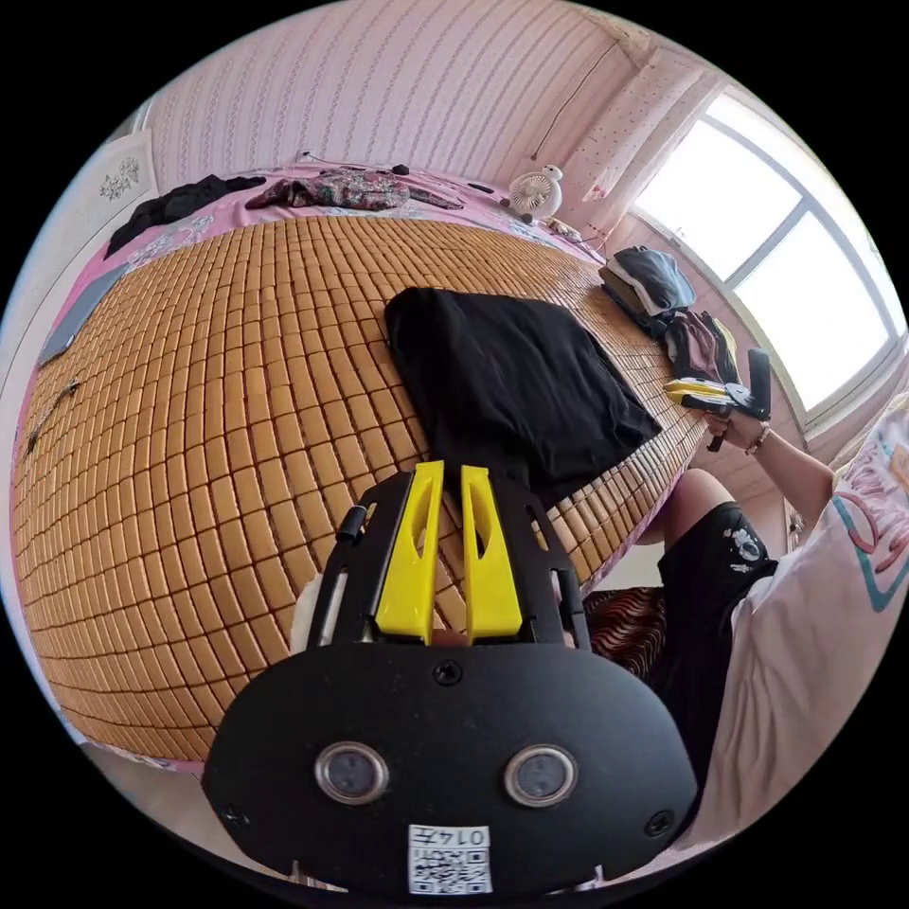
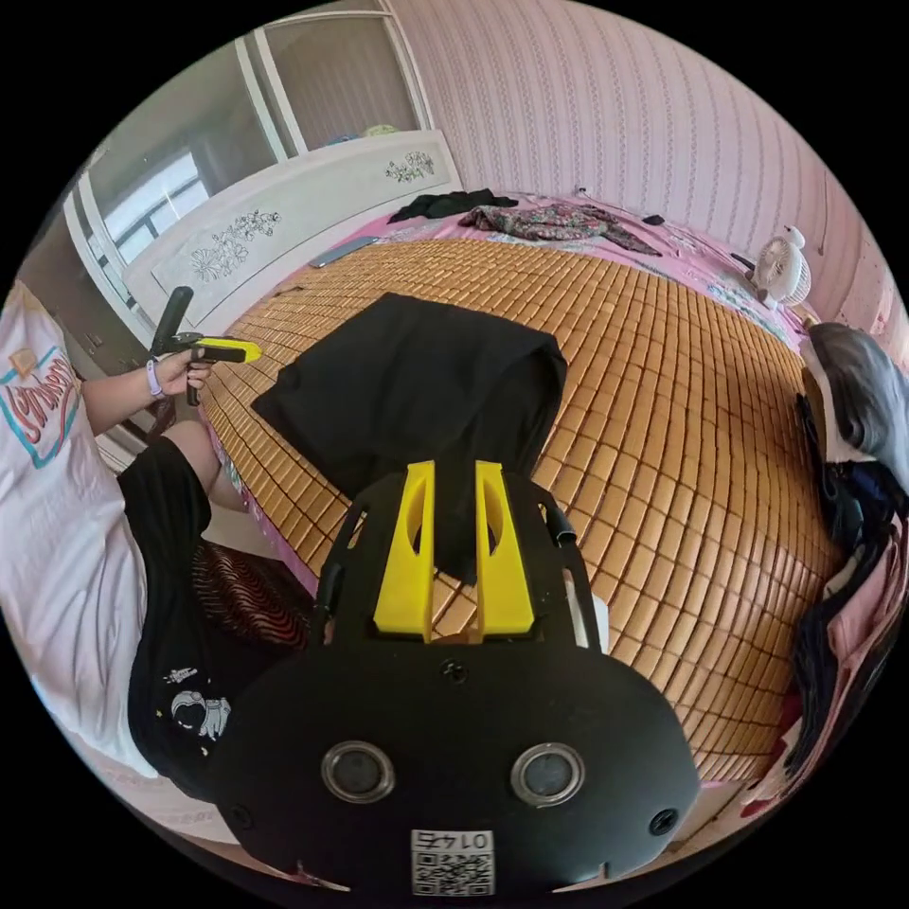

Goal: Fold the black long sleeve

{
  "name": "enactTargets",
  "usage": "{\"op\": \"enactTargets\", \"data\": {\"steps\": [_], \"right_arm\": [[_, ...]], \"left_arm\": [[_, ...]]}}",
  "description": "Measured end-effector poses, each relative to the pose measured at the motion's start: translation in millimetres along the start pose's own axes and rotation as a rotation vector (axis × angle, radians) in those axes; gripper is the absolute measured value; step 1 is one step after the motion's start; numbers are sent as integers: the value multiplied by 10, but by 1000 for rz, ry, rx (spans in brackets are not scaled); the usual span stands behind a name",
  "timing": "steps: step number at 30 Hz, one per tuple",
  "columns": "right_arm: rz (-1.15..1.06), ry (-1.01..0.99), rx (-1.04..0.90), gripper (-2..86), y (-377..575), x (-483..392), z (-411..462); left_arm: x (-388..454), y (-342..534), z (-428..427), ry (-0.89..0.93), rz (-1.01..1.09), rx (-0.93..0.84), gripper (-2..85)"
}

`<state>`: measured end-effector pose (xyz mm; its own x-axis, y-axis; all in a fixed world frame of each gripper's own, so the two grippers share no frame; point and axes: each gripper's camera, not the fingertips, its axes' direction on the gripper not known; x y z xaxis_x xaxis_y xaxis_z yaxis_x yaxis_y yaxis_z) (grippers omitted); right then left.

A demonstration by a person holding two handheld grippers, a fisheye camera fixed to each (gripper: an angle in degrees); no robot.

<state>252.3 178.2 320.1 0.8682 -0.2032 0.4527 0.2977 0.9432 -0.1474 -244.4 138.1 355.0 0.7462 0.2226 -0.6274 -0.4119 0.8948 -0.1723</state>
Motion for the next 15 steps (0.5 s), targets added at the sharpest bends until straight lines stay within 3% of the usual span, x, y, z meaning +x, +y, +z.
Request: {"op": "enactTargets", "data": {"steps": [5,10,15], "right_arm": [[-87,9,-44,47,-524,-344,139],[-277,106,-191,3,-1850,-772,786],[-421,149,-338,-3,-3000,-1064,1560]], "left_arm": [[645,-175,0,73,108,36,-6],[1467,-657,617,82,244,-3,-9],[2038,-766,1365,-90,347,-159,-10]]}}
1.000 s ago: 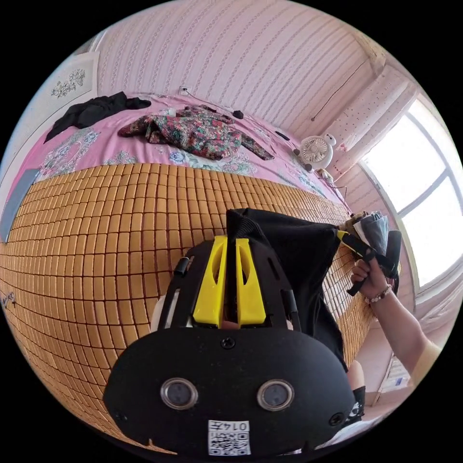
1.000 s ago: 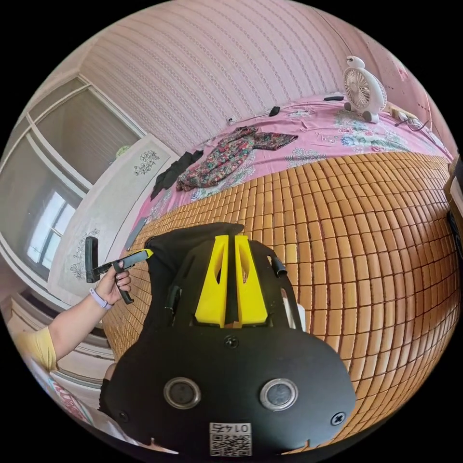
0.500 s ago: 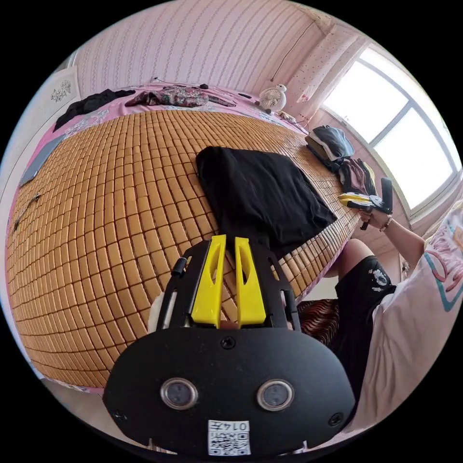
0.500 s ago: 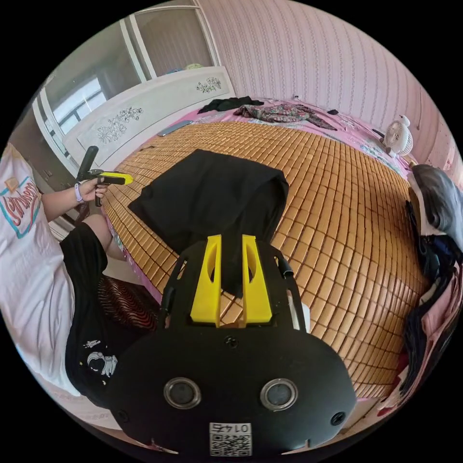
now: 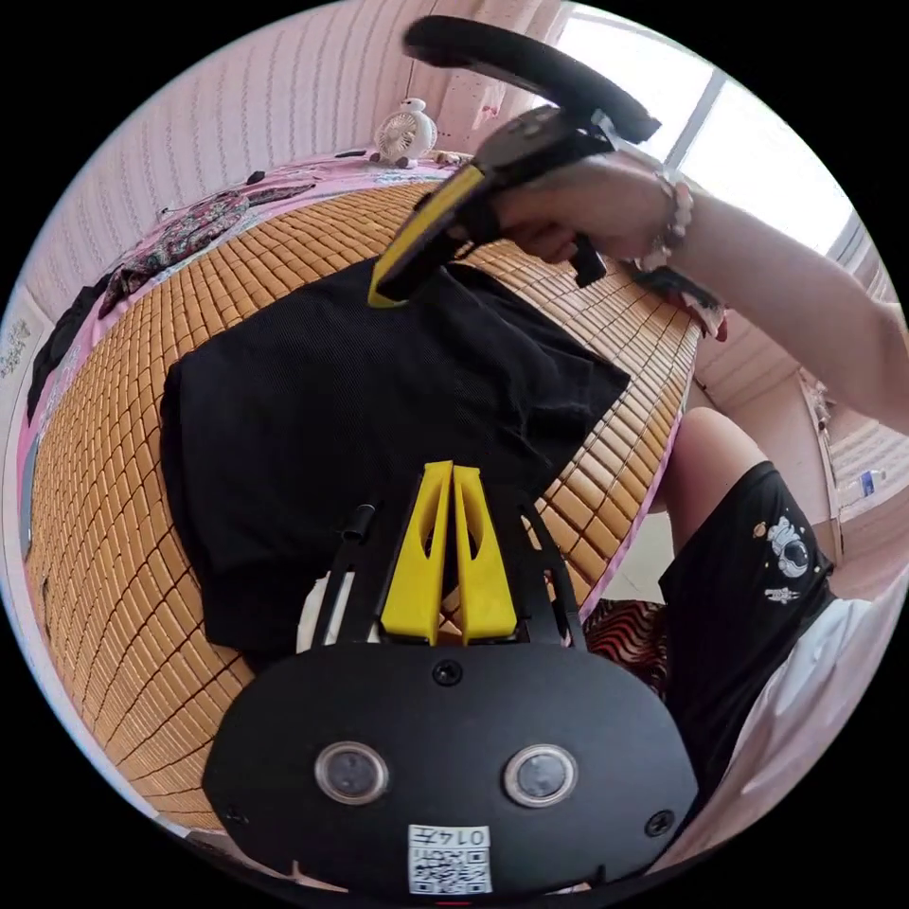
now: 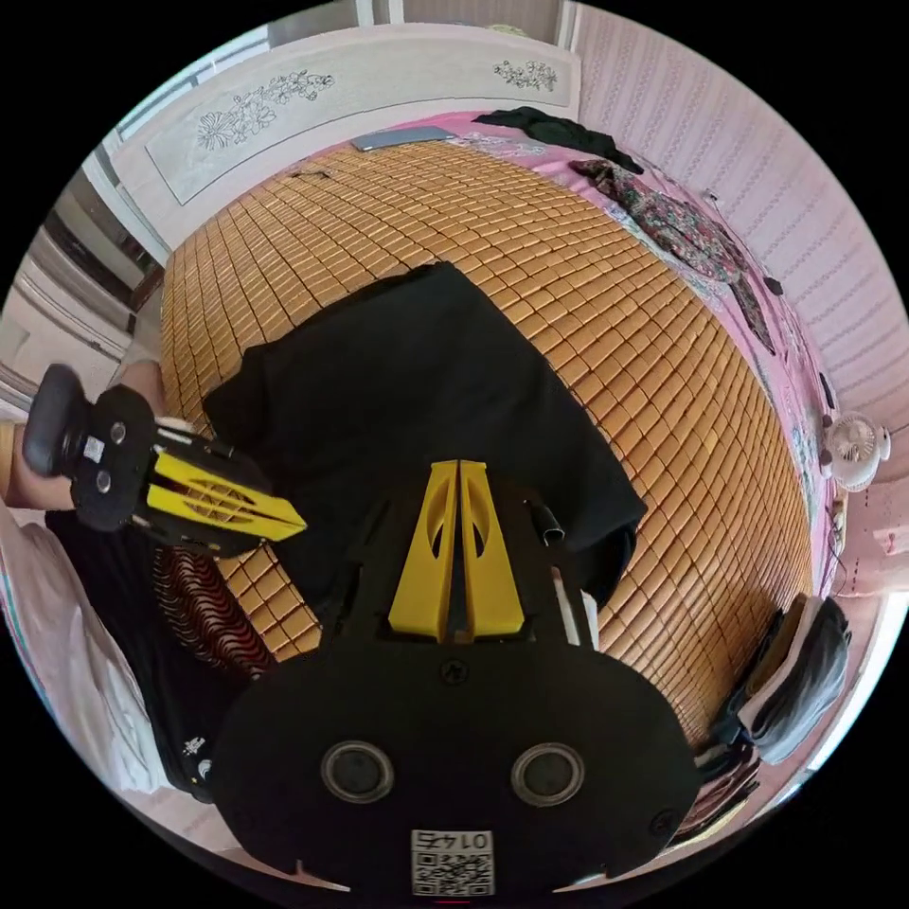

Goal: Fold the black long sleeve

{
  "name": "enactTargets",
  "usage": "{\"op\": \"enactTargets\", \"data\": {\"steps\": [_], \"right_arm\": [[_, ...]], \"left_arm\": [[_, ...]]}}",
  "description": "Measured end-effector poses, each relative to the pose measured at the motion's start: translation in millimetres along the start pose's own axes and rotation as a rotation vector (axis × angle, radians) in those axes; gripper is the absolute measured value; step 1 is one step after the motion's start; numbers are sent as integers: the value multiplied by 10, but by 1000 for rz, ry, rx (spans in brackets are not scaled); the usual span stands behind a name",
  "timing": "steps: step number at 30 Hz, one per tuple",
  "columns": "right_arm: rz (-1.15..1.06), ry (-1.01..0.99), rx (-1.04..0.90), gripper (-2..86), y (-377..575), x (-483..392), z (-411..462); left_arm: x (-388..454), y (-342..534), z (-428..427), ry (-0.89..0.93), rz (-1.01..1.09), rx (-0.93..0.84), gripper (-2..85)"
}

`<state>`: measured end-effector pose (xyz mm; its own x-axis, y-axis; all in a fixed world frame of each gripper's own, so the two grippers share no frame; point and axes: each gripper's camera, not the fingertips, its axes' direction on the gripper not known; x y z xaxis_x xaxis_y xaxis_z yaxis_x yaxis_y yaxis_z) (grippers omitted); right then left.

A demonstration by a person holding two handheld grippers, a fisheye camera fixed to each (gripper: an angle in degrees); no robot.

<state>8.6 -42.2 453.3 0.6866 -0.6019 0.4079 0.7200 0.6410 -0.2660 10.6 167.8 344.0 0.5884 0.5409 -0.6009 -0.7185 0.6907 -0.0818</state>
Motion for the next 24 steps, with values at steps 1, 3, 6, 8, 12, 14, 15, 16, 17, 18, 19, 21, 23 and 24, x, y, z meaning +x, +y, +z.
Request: {"op": "enactTargets", "data": {"steps": [1,3,6,8,12,14,15,16,17,18,19,21,23,24], "right_arm": [[-10,21,-54,-3,-253,46,140],[-30,1,-204,-4,-519,84,525],[-124,-6,-282,-6,-796,113,587],[-201,2,-363,-6,-971,149,526],[-99,28,-353,-5,-1216,467,656],[-87,36,-347,-5,-1214,503,707],[-90,36,-352,-5,-1202,530,681],[-94,30,-317,-5,-1118,562,605],[-87,19,-285,-4,-1049,590,544],[-33,-6,-205,-4,-859,679,385],[43,-44,-115,-3,-577,780,197],[162,-112,12,-1,10,900,-59],[284,-148,72,2,710,961,-199],[379,-150,75,5,1185,971,-223]], "left_arm": [[64,-6,116,-19,10,-43,-10],[115,36,117,-22,5,-4,-10],[138,64,116,15,-22,7,-10],[150,78,118,44,-39,14,-10],[212,123,119,80,-37,10,-10],[285,163,103,80,-14,1,-10],[301,174,99,77,-8,1,-10],[321,199,90,76,-1,4,-10],[327,220,82,81,3,2,-10],[325,229,77,87,5,0,-10],[313,249,68,103,7,-7,-10],[296,283,53,122,18,-29,-10],[293,357,12,138,50,-49,-9],[294,380,-3,136,57,-52,-9]]}}
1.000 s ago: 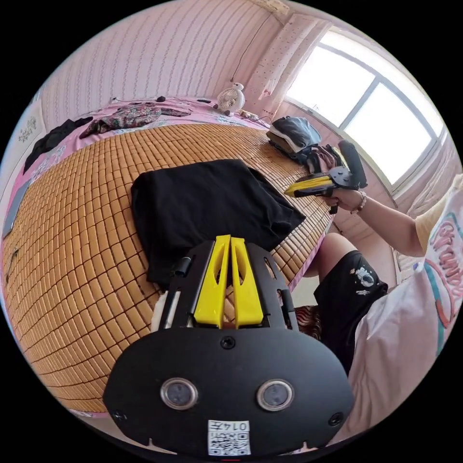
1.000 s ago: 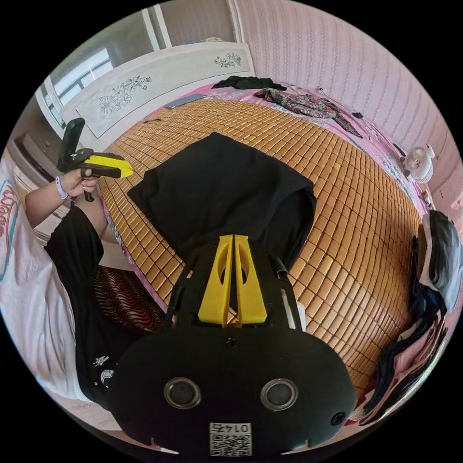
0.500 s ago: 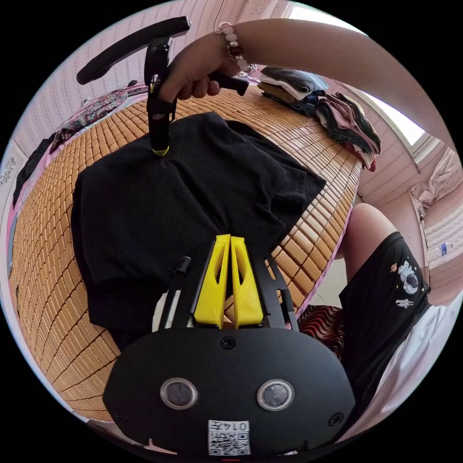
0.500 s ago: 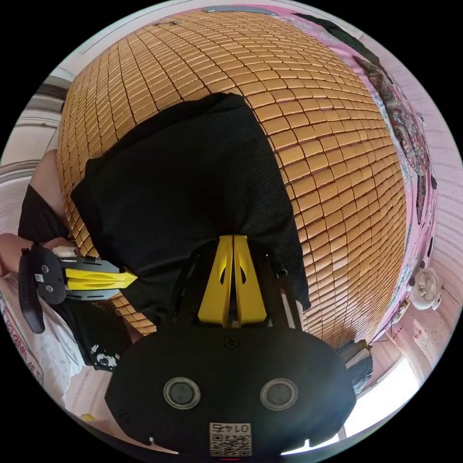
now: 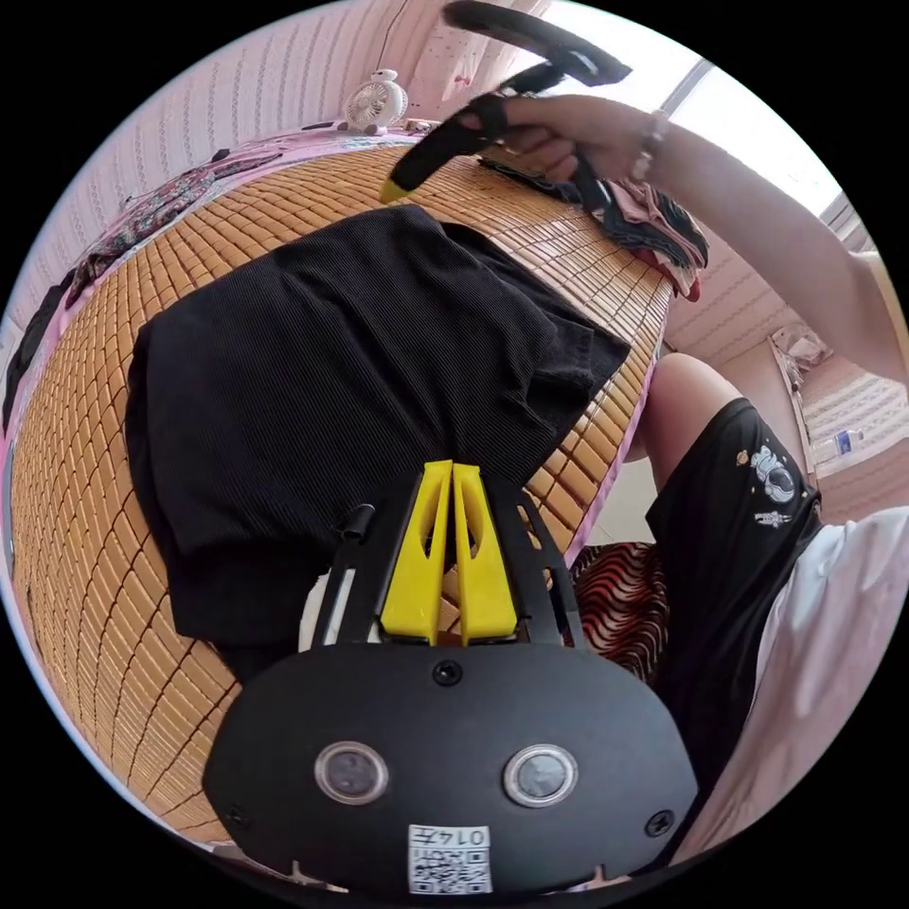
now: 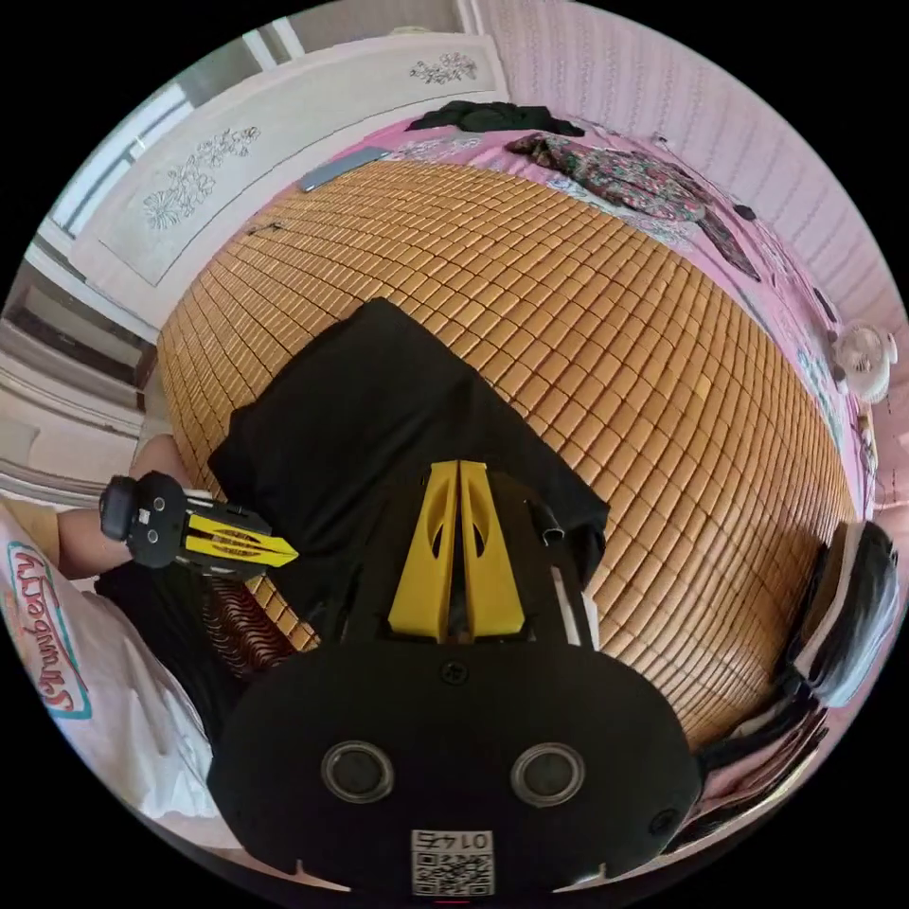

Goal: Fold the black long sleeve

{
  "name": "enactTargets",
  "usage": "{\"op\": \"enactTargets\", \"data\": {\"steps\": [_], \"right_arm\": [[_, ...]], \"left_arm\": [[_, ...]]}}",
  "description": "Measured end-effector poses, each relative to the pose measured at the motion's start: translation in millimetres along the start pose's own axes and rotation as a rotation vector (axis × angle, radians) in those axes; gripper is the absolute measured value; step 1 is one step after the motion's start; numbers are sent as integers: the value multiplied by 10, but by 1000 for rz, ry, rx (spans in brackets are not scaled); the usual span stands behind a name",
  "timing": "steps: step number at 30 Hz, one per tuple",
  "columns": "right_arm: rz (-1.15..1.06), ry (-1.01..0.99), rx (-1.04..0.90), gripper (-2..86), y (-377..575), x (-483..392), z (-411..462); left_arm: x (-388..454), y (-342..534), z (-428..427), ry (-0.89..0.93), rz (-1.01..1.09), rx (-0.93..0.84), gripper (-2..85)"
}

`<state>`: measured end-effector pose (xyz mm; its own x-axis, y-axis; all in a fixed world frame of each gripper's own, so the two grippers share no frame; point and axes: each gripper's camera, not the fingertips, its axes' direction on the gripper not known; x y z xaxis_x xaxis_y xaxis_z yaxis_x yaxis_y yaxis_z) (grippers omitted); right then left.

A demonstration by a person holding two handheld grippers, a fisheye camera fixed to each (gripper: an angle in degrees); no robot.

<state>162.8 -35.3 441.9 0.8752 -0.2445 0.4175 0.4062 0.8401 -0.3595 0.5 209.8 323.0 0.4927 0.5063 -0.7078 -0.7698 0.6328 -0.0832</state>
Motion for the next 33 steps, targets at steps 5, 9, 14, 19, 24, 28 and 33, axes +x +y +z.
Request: {"op": "enactTargets", "data": {"steps": [5,9,14,19,24,28,33], "right_arm": [[221,-23,-116,43,1511,255,56],[334,-58,-202,80,2210,370,268],[406,-257,-75,29,2596,674,223],[463,-530,216,10,2934,1056,-142],[456,-751,393,14,3014,1162,-243],[339,-746,348,32,3104,1058,-224],[570,-556,292,76,3702,1557,47]], "left_arm": [[98,224,-237,39,40,83,-5],[435,280,-412,53,144,220,40],[965,136,-341,2,257,312,142],[1101,-107,-150,4,233,322,196],[1173,-411,151,-37,194,247,206],[1068,-443,289,-158,69,109,79],[980,-42,27,-64,99,173,37]]}}
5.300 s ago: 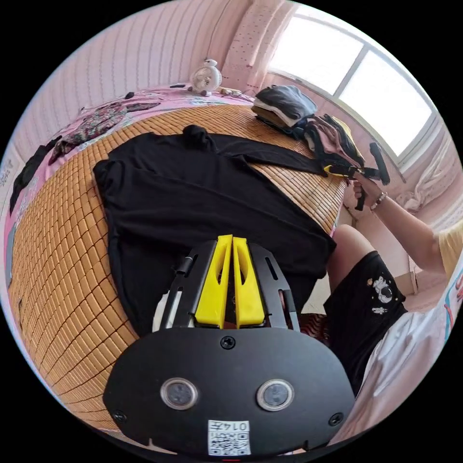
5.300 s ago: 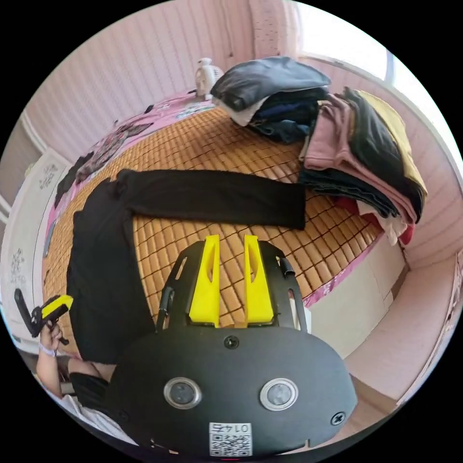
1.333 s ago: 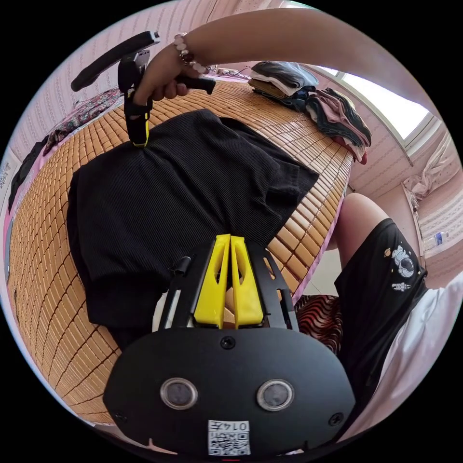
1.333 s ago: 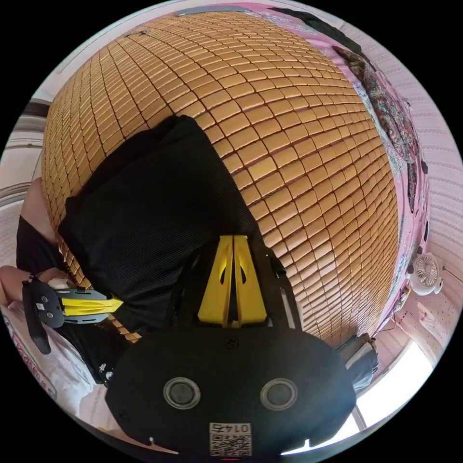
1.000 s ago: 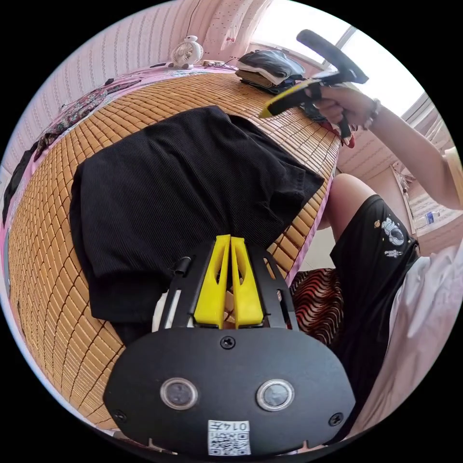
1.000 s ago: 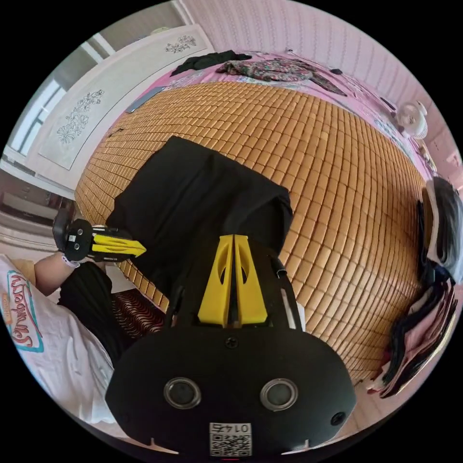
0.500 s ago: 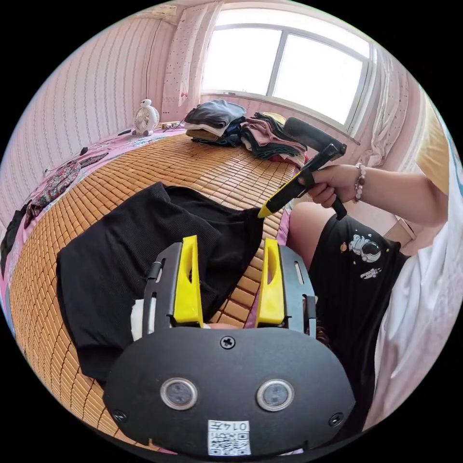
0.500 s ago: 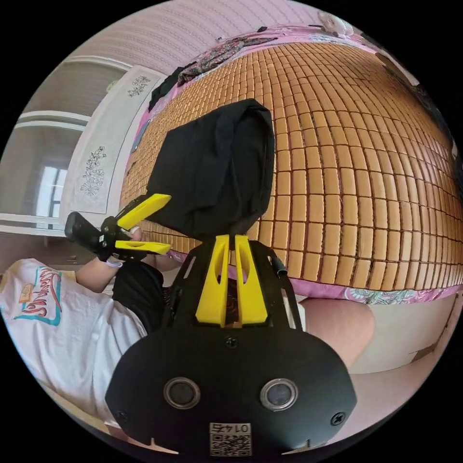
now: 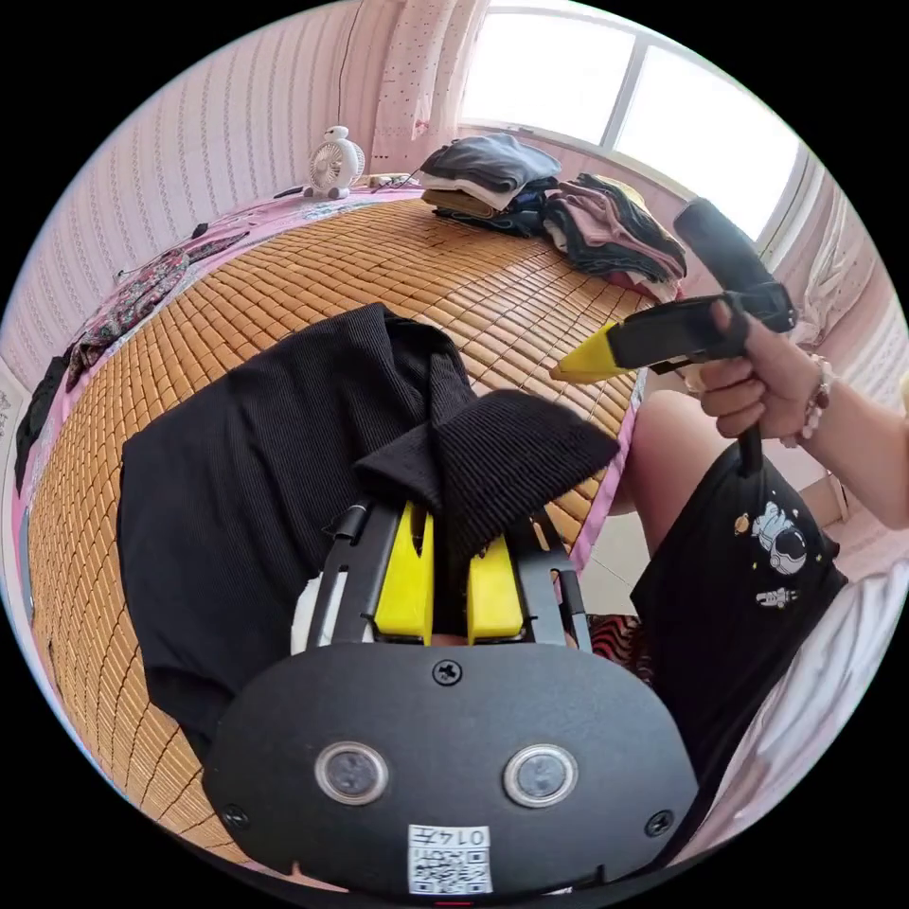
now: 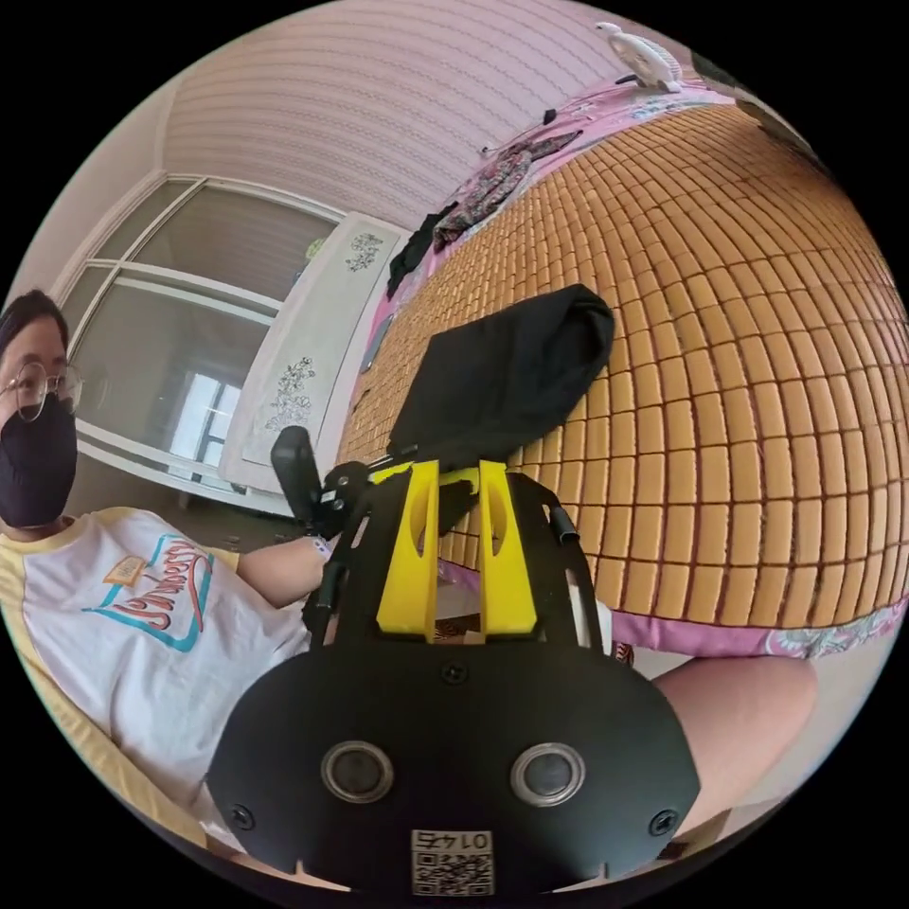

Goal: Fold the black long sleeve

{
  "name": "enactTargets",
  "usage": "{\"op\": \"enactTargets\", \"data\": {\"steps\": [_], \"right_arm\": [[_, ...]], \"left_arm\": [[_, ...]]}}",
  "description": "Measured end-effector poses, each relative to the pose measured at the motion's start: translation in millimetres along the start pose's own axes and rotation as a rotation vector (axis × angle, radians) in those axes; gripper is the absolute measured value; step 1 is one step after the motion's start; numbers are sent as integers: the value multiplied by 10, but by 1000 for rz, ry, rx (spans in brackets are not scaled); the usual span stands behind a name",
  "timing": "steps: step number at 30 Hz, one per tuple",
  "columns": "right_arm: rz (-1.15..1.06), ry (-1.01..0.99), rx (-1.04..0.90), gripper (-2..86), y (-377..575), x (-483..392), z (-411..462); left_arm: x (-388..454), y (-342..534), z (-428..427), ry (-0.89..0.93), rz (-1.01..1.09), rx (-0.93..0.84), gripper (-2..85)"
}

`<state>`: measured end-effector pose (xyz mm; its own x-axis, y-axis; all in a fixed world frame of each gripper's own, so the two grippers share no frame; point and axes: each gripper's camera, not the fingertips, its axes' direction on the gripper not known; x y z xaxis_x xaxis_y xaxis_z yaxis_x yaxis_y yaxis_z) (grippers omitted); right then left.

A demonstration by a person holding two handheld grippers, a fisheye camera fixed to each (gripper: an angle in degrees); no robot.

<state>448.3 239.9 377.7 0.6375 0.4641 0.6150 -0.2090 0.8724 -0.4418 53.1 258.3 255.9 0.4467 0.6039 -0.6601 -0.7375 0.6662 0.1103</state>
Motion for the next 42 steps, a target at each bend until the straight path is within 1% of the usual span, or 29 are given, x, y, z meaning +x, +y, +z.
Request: {"op": "enactTargets", "data": {"steps": [2,4,5,8,10,12,14,17,19,21,22,24,26,27,28,29,32,35,40,42], "right_arm": [[82,4,15,91,55,238,59],[167,-99,50,110,71,414,232],[181,-118,62,113,66,433,278],[248,-223,177,114,45,500,420],[304,-334,277,81,85,577,419],[293,-425,364,44,165,592,330],[276,-432,391,24,228,522,182],[183,-362,404,13,303,237,-208],[86,-224,370,12,260,-127,-496],[13,-106,313,16,119,-459,-574],[-34,-48,273,21,-22,-687,-537],[-110,-3,211,38,-292,-1037,-350],[-129,27,160,74,-584,-1307,-47],[-126,50,109,84,-770,-1435,190],[-135,67,73,91,-905,-1544,403],[-142,74,64,92,-949,-1596,489],[-202,109,42,92,-1033,-1826,781],[-260,189,18,86,-1027,-1955,947],[-452,549,-71,92,-1052,-2191,1368],[-499,610,-134,102,-1104,-2221,1586]], "left_arm": [[83,252,-215,-7,57,58,34],[143,422,-349,-3,92,75,33],[159,521,-435,11,95,85,33],[141,716,-630,47,59,110,32],[134,804,-733,41,53,132,32],[119,871,-811,37,52,157,31],[68,929,-917,56,32,208,31],[-23,988,-1062,134,-20,293,32],[-88,1040,-1142,177,-65,345,32],[-174,1107,-1218,205,-121,387,33],[-253,1167,-1271,217,-166,414,33],[-409,1285,-1348,212,-252,451,35],[-717,1522,-1401,161,-428,473,39],[-808,1593,-1395,143,-480,467,40],[-990,1737,-1359,105,-577,436,42],[-1164,1875,-1306,77,-661,389,45],[-1506,2158,-1179,60,-819,261,49],[-1670,2303,-1133,74,-871,200,52],[-1782,2394,-1175,52,-880,208,58],[-1807,2392,-1183,28,-868,206,61]]}}
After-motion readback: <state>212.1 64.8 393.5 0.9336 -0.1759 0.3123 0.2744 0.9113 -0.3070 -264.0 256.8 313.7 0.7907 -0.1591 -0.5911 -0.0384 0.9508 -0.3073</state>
